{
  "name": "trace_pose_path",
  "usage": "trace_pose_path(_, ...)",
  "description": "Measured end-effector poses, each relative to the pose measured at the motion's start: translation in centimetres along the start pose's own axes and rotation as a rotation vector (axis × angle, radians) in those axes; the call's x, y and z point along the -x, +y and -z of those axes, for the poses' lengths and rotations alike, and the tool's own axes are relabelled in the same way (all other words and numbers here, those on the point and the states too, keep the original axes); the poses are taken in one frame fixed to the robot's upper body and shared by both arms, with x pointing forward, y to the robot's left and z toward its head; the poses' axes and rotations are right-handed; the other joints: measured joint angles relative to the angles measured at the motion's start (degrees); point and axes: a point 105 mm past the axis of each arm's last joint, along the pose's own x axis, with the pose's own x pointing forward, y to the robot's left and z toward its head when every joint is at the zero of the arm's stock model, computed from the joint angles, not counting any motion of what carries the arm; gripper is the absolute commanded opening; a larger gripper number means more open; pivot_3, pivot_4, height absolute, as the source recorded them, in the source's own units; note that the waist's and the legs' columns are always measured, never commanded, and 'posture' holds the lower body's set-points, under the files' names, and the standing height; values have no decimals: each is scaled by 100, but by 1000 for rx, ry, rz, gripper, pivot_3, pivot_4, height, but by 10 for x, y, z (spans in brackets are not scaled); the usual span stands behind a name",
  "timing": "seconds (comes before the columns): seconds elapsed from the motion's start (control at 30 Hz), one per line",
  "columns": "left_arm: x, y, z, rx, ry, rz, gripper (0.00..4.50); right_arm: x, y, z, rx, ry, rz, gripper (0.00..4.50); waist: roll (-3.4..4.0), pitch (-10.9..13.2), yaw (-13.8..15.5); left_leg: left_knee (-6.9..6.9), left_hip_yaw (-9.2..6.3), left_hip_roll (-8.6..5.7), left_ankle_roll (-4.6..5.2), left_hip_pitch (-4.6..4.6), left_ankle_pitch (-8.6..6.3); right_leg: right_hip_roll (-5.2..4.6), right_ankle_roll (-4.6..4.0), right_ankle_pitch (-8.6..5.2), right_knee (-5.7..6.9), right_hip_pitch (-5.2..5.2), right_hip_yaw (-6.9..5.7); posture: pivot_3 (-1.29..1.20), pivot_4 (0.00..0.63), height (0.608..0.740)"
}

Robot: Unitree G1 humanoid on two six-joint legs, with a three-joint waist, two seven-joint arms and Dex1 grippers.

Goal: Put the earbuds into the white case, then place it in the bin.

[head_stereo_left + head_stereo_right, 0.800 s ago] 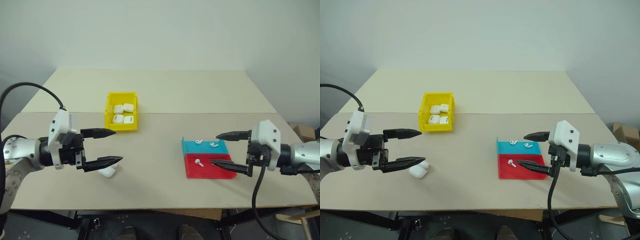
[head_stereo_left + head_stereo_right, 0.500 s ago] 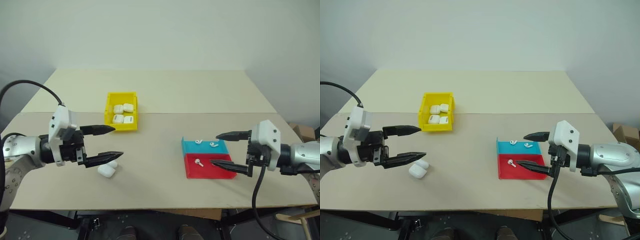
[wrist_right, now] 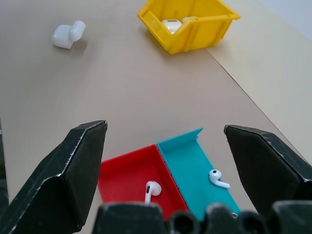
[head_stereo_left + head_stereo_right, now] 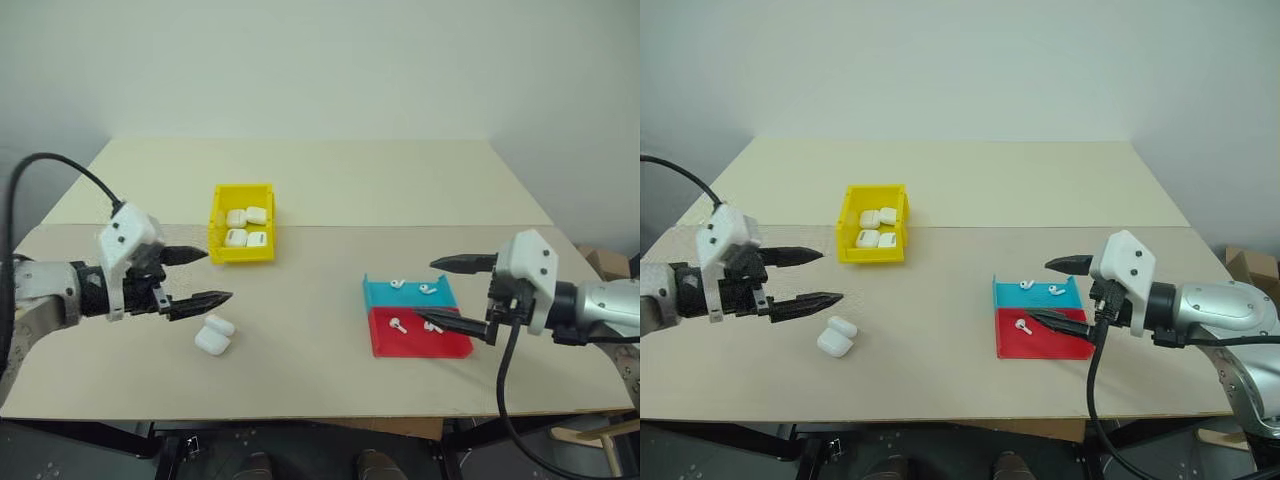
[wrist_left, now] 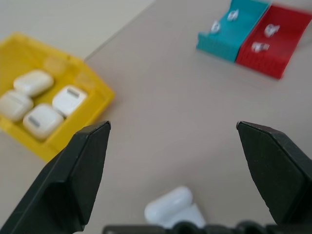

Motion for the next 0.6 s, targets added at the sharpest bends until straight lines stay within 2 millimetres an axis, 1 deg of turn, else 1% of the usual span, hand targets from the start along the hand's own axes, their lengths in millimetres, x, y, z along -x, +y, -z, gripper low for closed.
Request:
trace_pose_path(0.07, -4, 12, -2, 53, 54, -76, 4500, -1, 1, -1, -1, 5, 10, 4479, 0, 0, 30, 4, -3, -1, 0, 1, 0, 0, 2, 1, 0, 6, -2, 0, 150, 740)
trace_pose_path(0.17, -14, 28, -7, 142, 41, -186, 4500, -3, 1, 0, -6, 1, 22, 4479, -2, -2, 27, 7, -5, -2, 0, -7, 0, 0, 3, 2, -2, 4, -2, 0, 150, 740)
trace_pose_path(0.23, -25, 34, 2, 133, 94, -290, 4500, -5, 2, 1, -13, 6, 27, 4479, -3, -2, 17, 6, -5, -2, 0, -9, 0, 0, 4, 1, -2, 2, -1, 0, 150, 740)
trace_pose_path(0.3, -33, 33, 10, 162, 158, -307, 4500, -5, 1, 1, -21, 6, 41, 4479, -6, 0, -4, 6, -9, -2, 0, -20, 0, 4, 3, 2, 1, -11, -2, 0, 150, 740)
trace_pose_path(0.33, -34, 34, 9, 184, 167, -310, 4500, -6, 1, 2, -27, 5, 47, 4479, -6, 0, -7, 5, -9, -2, 0, -20, 0, 4, 3, 2, 2, -12, -2, 0, 150, 740)
trace_pose_path(0.43, -29, 40, -4, 249, 208, -312, 4500, -6, 1, 3, -38, 10, 51, 4479, -8, 1, 8, 9, -14, -5, 0, -17, 0, 3, 3, 2, 3, -5, -5, 0, 150, 740)
trace_pose_path(0.47, -26, 41, -5, 274, 243, -296, 4500, -7, 1, 3, -37, 8, 53, 4479, -8, 1, 3, 10, -15, -5, 0, -18, 0, 3, 4, 2, 0, -5, -6, 0, 150, 740)
trace_pose_path(0.6, -16, 35, 9, 332, 449, -202, 4500, -8, 4, 2, -47, -4, 48, 4479, -7, 1, -24, 6, -15, -4, 0, -15, 0, 3, 5, 1, 4, -8, -3, 0, 150, 740)
